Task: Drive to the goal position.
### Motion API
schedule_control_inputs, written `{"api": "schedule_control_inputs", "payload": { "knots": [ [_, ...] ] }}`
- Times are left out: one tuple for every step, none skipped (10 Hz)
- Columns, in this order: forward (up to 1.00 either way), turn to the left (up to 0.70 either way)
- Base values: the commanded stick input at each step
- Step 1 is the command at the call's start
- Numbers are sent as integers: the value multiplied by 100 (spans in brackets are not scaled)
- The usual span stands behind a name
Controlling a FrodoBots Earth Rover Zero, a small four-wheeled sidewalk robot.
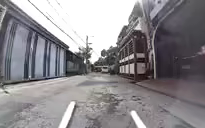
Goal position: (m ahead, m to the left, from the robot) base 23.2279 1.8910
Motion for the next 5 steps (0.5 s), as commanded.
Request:
{"api": "schedule_control_inputs", "payload": {
  "knots": [
    [85,-32],
    [85,-18],
    [85,0],
    [85,0],
    [85,0]
  ]
}}
